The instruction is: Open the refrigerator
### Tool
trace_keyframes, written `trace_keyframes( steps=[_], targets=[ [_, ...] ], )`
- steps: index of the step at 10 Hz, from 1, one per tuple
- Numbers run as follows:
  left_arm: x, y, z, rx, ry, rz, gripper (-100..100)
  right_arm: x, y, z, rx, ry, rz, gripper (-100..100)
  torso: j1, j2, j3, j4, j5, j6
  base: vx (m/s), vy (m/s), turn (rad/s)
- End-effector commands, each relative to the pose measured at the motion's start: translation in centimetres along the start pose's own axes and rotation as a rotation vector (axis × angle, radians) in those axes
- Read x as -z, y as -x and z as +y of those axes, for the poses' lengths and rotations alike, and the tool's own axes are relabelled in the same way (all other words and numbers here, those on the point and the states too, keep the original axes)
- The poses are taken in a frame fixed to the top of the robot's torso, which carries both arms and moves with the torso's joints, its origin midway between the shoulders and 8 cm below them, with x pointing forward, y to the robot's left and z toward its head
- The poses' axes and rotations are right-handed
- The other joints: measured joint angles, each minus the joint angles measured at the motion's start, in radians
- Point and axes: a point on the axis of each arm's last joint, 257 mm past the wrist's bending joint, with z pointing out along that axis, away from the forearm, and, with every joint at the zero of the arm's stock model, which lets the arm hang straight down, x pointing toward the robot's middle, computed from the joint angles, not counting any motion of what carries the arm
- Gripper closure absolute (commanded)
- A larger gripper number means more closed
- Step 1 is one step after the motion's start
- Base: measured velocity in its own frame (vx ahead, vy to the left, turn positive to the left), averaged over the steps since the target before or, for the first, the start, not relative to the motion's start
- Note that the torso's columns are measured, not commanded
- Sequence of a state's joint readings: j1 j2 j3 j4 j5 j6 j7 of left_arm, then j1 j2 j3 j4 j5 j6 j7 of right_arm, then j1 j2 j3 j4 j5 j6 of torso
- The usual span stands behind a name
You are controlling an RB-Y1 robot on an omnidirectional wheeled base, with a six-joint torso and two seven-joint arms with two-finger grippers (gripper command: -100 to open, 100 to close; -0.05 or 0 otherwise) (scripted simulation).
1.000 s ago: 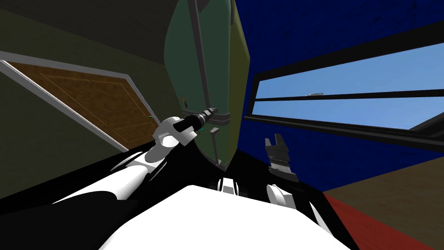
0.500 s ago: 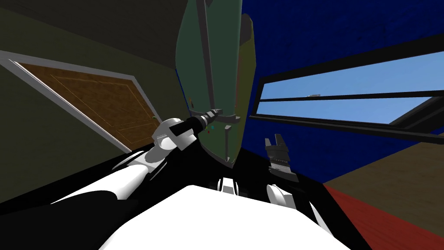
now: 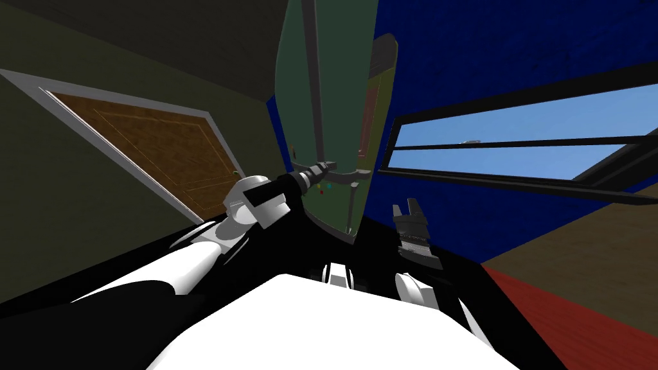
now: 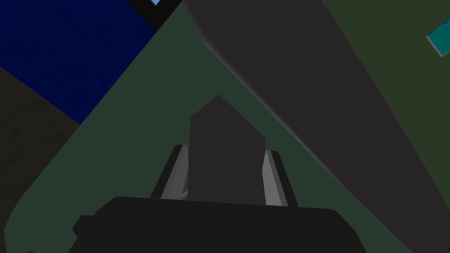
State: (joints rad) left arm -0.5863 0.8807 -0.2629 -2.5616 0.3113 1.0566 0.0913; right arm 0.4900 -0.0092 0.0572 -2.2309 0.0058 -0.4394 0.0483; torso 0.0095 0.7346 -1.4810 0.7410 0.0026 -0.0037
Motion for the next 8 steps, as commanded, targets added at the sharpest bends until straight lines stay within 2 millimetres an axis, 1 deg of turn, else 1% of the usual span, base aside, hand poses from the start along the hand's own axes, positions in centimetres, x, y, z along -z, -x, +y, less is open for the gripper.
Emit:
trace_keyframes(
  steps=[1,2,3,4,5,6,7,8],
  targets=[
    [0.5,-0.5,-1.6,-0.001,-0.043,0.022,100,0.0,0.0,0.0,0.000,0.000,0.000,0,0.000,-0.001,-0.001,0.000,0.000,-0.001,-0.118,0.287,-0.014],
    [0.9,-1.4,-2.5,0.002,-0.066,0.048,100,0.0,0.0,0.0,0.000,0.000,0.000,0,-0.001,0.000,0.000,0.001,0.000,0.000,-0.154,0.347,-0.021],
    [0.9,-1.4,-2.5,0.002,-0.066,0.048,100,0.0,0.0,0.0,0.000,0.000,0.000,0,-0.001,0.003,0.002,0.000,0.000,0.000,-0.151,0.277,-0.021],
    [0.9,-1.9,-2.3,0.005,-0.061,0.059,100,0.0,0.0,0.0,0.000,0.000,0.000,0,-0.007,0.003,0.003,0.000,-0.001,0.001,-0.069,0.105,-0.009],
    [0.4,-0.2,0.7,0.041,-0.007,0.038,100,0.0,0.0,0.0,0.000,0.000,0.000,0,-0.018,-0.001,0.000,-0.002,-0.005,0.003,-0.102,0.126,-0.112],
    [0.4,-0.2,1.7,0.032,0.001,0.044,100,0.0,0.0,0.0,-0.001,0.000,0.000,0,-0.011,-0.006,-0.003,-0.007,-0.003,0.001,-0.112,0.107,-0.062],
    [0.4,-0.2,0.9,0.028,-0.031,0.047,100,0.0,0.0,0.0,-0.001,0.000,0.000,0,-0.006,-0.010,-0.005,-0.009,-0.001,0.001,-0.046,0.047,0.023],
    [0.4,-0.3,0.3,0.028,-0.055,0.050,100,0.0,0.0,0.0,0.000,0.000,0.000,0,-0.008,-0.011,-0.005,-0.009,-0.002,0.002,0.004,0.015,0.017]
  ],
)
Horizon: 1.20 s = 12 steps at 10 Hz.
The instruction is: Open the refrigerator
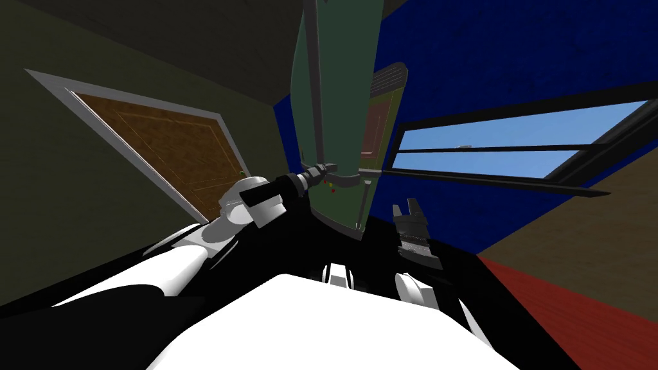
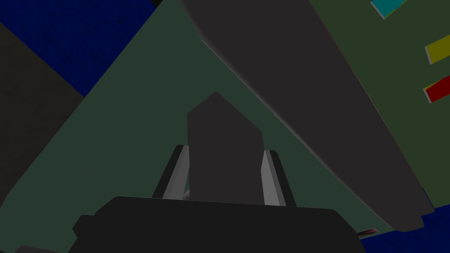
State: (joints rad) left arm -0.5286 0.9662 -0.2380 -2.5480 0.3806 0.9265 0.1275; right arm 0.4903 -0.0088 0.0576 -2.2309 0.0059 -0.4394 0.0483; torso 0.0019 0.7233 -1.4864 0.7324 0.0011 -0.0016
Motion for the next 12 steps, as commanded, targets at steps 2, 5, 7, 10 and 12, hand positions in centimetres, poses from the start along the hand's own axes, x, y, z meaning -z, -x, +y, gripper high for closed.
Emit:
trace_keyframes(
  steps=[2,5,7,10,12],
  targets=[
    [0.0,2.1,3.7,0.029,0.043,-0.023,100,0.0,0.0,0.0,0.000,0.000,0.000,0,0.009,0.001,-0.001,-0.001,0.003,-0.002,-0.084,0.096,-0.098],
    [0.1,2.0,1.9,0.013,-0.029,-0.011,100,0.0,0.0,0.0,0.000,0.000,0.000,0,0.006,-0.007,-0.006,-0.001,0.002,-0.001,-0.018,0.021,0.018],
    [0.6,3.8,5.5,0.026,0.030,-0.026,100,0.0,0.0,0.0,0.000,0.000,0.000,0,0.014,-0.006,-0.007,0.000,0.004,-0.003,-0.067,0.102,-0.100],
    [0.9,5.3,6.5,0.051,0.015,-0.035,100,0.0,0.0,0.0,0.000,0.000,0.000,0,0.009,-0.013,-0.011,-0.003,0.003,-0.002,-0.050,0.050,-0.012],
    [1.1,5.8,7.1,0.028,0.003,-0.028,100,0.0,0.0,0.0,0.000,0.000,0.000,0,0.018,-0.015,-0.013,-0.003,0.006,-0.004,-0.061,0.085,-0.037]
  ],
)
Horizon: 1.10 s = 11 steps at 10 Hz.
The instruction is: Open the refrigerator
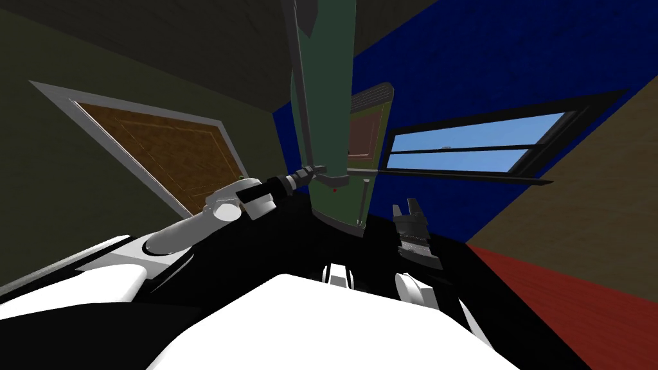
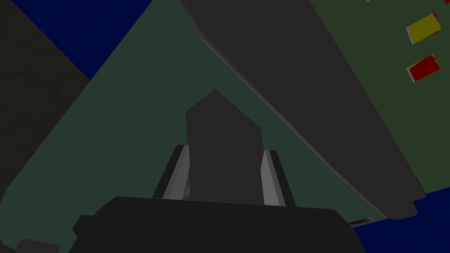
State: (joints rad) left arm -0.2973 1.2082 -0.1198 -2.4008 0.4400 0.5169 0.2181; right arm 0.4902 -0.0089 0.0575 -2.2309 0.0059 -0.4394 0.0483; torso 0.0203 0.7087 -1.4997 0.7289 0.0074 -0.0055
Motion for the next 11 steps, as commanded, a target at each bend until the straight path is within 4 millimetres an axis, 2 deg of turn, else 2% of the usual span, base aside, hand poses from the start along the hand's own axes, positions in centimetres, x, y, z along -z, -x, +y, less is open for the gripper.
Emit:
trace_keyframes(
  steps=[1,2,3,5,6,7,8,10,11],
  targets=[
    [-0.1,1.5,0.2,-0.016,-0.031,-0.015,100,0.0,0.0,0.0,0.000,0.000,0.000,0,-0.003,-0.003,-0.002,-0.001,-0.001,0.001,-0.019,0.011,0.036],
    [0.5,2.8,2.1,0.007,0.007,-0.024,100,0.0,0.0,0.0,0.000,0.000,0.000,0,-0.009,-0.004,-0.003,0.001,-0.004,0.004,-0.078,0.092,-0.083],
    [0.8,3.3,2.8,-0.011,0.009,-0.022,100,0.0,0.0,0.0,0.000,0.000,0.000,0,-0.003,-0.003,-0.003,0.000,-0.002,0.003,-0.084,0.115,-0.080],
    [0.8,3.2,1.6,-0.017,-0.045,-0.008,100,0.0,0.0,0.0,0.000,0.000,0.000,0,-0.005,-0.004,-0.003,-0.001,-0.002,0.003,-0.029,0.038,0.021],
    [1.4,4.1,3.1,0.006,-0.013,-0.009,100,0.0,0.0,0.0,0.000,0.000,0.000,0,-0.010,-0.005,-0.004,0.000,-0.005,0.005,-0.066,0.088,-0.087],
    [1.8,4.2,3.5,-0.008,-0.014,0.000,100,0.0,0.0,0.0,0.000,0.000,0.000,0,-0.006,-0.003,-0.003,-0.001,-0.003,0.005,-0.084,0.121,-0.076],
    [1.8,4.6,3.1,-0.022,-0.033,0.005,100,0.0,0.0,0.0,0.000,0.000,0.000,0,-0.003,-0.002,-0.002,-0.001,-0.001,0.003,-0.040,0.063,0.003],
    [1.8,4.5,2.3,-0.021,-0.073,0.012,100,0.0,0.0,0.0,0.000,0.000,0.000,0,-0.012,-0.005,-0.003,0.000,-0.006,0.006,-0.009,0.007,0.025],
    [2.5,5.3,3.5,-0.002,-0.051,0.018,100,0.0,0.0,0.0,0.000,0.000,0.000,0,-0.015,-0.004,-0.003,0.001,-0.007,0.008,-0.056,0.075,-0.096]
  ],
)
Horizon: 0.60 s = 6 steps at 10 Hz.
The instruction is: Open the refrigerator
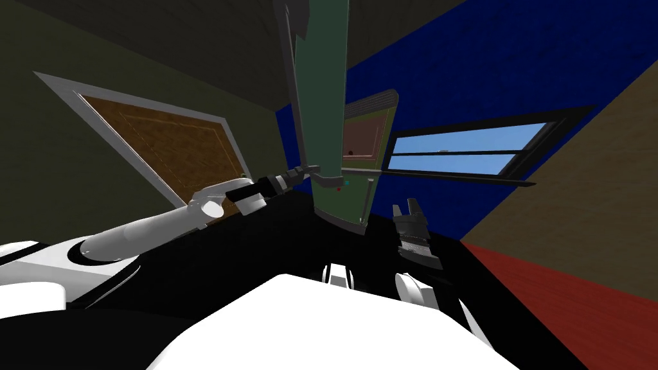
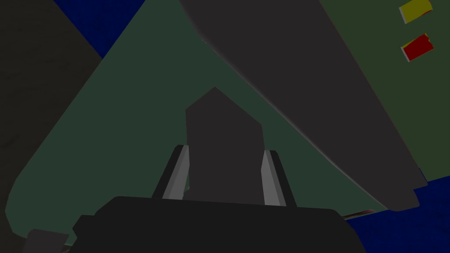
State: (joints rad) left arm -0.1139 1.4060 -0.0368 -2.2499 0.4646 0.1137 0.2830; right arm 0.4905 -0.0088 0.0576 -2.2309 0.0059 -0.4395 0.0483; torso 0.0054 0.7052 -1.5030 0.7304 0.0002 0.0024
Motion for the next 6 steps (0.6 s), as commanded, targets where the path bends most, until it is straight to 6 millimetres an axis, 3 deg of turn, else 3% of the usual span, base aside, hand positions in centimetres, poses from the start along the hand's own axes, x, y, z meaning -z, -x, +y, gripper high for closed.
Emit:
trace_keyframes(
  steps=[1,3,5,6],
  targets=[
    [1.0,2.5,1.4,-0.009,0.026,-0.011,100,0.0,0.0,0.0,0.000,0.000,0.000,0,0.006,0.002,0.001,0.000,0.002,-0.001,-0.080,0.102,-0.080],
    [1.1,2.7,0.5,-0.017,-0.022,0.001,100,0.0,0.0,0.0,0.000,0.000,0.000,0,0.007,0.004,0.003,0.001,0.002,-0.003,-0.034,0.040,0.016],
    [2.0,3.6,1.8,-0.022,0.008,0.025,100,0.0,0.0,0.0,0.000,0.000,0.000,0,0.003,0.004,0.002,0.001,0.000,0.000,-0.071,0.093,-0.077],
    [2.1,3.9,1.6,-0.024,-0.012,0.025,100,0.0,0.0,0.0,0.000,0.000,0.000,0,0.005,0.006,0.004,0.001,0.001,-0.001,-0.048,0.060,-0.001]
  ],
)
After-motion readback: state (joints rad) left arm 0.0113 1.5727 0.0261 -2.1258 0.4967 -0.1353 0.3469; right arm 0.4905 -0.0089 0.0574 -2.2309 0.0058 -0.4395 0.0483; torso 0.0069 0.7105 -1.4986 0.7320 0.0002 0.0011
